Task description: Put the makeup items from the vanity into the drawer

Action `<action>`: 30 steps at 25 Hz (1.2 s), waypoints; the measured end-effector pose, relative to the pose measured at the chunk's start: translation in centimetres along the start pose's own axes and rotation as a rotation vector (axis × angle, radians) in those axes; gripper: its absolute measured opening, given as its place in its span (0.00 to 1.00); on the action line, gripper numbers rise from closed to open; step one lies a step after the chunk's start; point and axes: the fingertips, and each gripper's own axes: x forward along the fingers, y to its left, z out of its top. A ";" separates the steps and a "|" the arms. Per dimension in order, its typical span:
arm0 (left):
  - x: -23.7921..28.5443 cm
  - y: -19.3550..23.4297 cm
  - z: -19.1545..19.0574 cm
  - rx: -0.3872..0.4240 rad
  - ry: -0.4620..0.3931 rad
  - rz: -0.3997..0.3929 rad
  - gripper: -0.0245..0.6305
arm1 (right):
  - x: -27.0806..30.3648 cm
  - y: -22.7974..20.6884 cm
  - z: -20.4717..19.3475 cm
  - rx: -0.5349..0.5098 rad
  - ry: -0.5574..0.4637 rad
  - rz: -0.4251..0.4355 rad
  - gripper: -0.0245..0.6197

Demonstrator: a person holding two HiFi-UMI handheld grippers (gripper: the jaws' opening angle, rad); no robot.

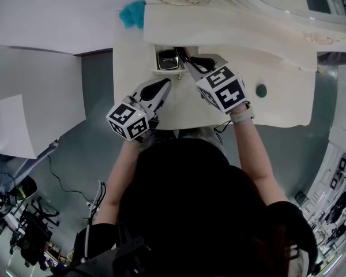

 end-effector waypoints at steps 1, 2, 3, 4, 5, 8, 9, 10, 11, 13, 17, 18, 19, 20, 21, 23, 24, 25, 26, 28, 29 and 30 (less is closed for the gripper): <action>0.2 -0.2 0.0 0.003 0.002 -0.003 0.06 | -0.4 0.1 0.1 -0.010 -0.026 0.007 0.11; 0.5 -0.4 -0.1 0.006 0.004 -0.006 0.06 | -0.8 0.3 0.1 -0.018 -0.051 0.018 0.11; 0.7 -0.6 -0.1 0.010 0.007 -0.011 0.06 | -1.2 0.6 0.1 -0.019 -0.073 0.033 0.11; 1.0 -0.8 -0.1 0.013 0.010 -0.017 0.06 | -1.6 0.8 0.0 -0.013 -0.092 0.050 0.10; 1.4 -1.0 -0.2 0.017 0.014 -0.023 0.06 | -1.9 1.1 -0.2 0.000 -0.107 0.069 0.10; 2.5 -1.7 -0.4 0.030 0.031 -0.044 0.06 | -2.9 1.3 -1.1 0.055 -0.137 0.100 0.09; 2.9 -2.0 -0.5 0.034 0.039 -0.053 0.06 | -3.2 1.1 -1.5 0.069 -0.141 0.096 0.09; 3.4 -2.4 -0.6 0.039 0.046 -0.064 0.06 | -3.6 0.9 -2.0 0.078 -0.141 0.088 0.09; 3.9 -2.8 -0.7 0.044 0.054 -0.076 0.06 | -3.9 0.6 -2.6 0.085 -0.140 0.077 0.09; 4.9 -3.6 -0.8 0.056 0.070 -0.102 0.06 | -4.7 -0.1 -3.7 0.099 -0.136 0.055 0.09; 7.0 -5.1 -1.0 0.077 0.102 -0.149 0.06 | -6.5 -1.5 -5.4 0.135 -0.144 0.016 0.09; 7.5 -5.4 -1.1 0.082 0.109 -0.159 0.06 | -6.8 -1.8 -5.9 0.143 -0.146 0.007 0.09; 8.0 -5.7 -1.2 0.086 0.116 -0.170 0.06 | -7.2 -2.1 -6.3 0.150 -0.149 -0.003 0.09; 8.6 -6.1 -1.3 0.091 0.124 -0.181 0.06 | -7.6 -2.3 -6.7 0.157 -0.151 -0.012 0.09; 9.1 -6.5 -1.5 0.095 0.131 -0.193 0.06 | -8.0 -2.6 -7.1 0.165 -0.152 -0.020 0.09; 10.2 -7.4 -1.8 0.102 0.148 -0.215 0.06 | -8.7 -3.1 -8.0 0.179 -0.151 -0.033 0.09; 10.8 -7.8 -2.1 0.105 0.156 -0.225 0.06 | -9.1 -3.4 -8.5 0.184 -0.150 -0.040 0.09; 11.3 -8.2 -2.3 0.108 0.165 -0.234 0.06 | -9.4 -3.6 -9.1 0.188 -0.149 -0.047 0.09; 11.8 -8.7 -2.6 0.111 0.174 -0.244 0.06 | -9.8 -3.9 -9.6 0.193 -0.148 -0.053 0.09; 12.8 -9.6 -3.0 0.117 0.193 -0.266 0.06 | -10.6 -4.4 -10.8 0.210 -0.145 -0.065 0.09; 13.3 -10.1 -3.3 0.120 0.203 -0.278 0.06 | -10.9 -4.6 -11.4 0.221 -0.143 -0.070 0.09; 13.7 -10.5 -3.5 0.121 0.213 -0.290 0.06 | -11.3 -4.8 -12.0 0.233 -0.141 -0.074 0.09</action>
